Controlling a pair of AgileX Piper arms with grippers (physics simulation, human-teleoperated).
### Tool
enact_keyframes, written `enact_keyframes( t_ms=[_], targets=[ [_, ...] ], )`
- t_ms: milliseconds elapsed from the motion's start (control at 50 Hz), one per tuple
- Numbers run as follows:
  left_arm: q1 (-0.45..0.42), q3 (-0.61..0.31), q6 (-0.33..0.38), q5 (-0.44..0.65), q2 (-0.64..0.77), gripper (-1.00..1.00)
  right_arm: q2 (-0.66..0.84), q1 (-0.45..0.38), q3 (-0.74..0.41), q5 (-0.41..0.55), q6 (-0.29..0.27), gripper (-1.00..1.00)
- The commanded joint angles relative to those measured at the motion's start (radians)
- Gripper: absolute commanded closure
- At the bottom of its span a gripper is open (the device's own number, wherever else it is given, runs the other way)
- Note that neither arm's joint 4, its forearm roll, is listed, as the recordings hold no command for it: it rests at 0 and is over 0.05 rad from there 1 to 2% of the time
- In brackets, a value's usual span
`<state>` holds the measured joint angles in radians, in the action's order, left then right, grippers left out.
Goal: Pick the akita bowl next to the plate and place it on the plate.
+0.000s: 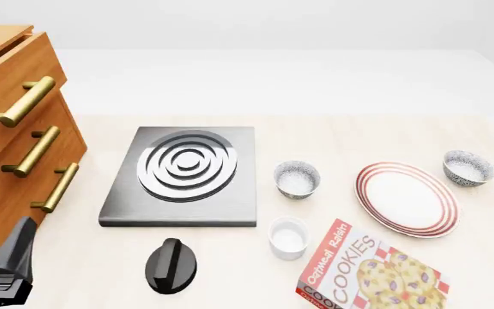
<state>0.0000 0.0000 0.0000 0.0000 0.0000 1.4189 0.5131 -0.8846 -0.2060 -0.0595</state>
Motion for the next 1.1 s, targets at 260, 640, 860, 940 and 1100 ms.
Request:
enact_keyframes(
  t_ms=[260,640,860,940,1100],
  targets=[
    [0.0,0.0,0.0,0.0,0.0,-1.0,0.121,0.006,-0.149,0.147,-0.039,-1.0],
    [0.0,0.0,0.0,0.0,0.0,-1.0,0.215,-0.038,-0.224,0.246,-0.03,-1.0],
    [0.0,0.0,0.0,0.0,0.0,-1.0,0.26,-0.041,-0.272,0.285,-0.03,-1.0],
    [0.0,0.0,0.0,0.0,0.0,-1.0,0.28,-0.038,-0.284,0.294,-0.032,-1.0],
    [0.0,0.0,0.0,0.0,0.0,-1.0,0.321,-0.03,-0.304,0.301,-0.034,-1.0]
  ],
)
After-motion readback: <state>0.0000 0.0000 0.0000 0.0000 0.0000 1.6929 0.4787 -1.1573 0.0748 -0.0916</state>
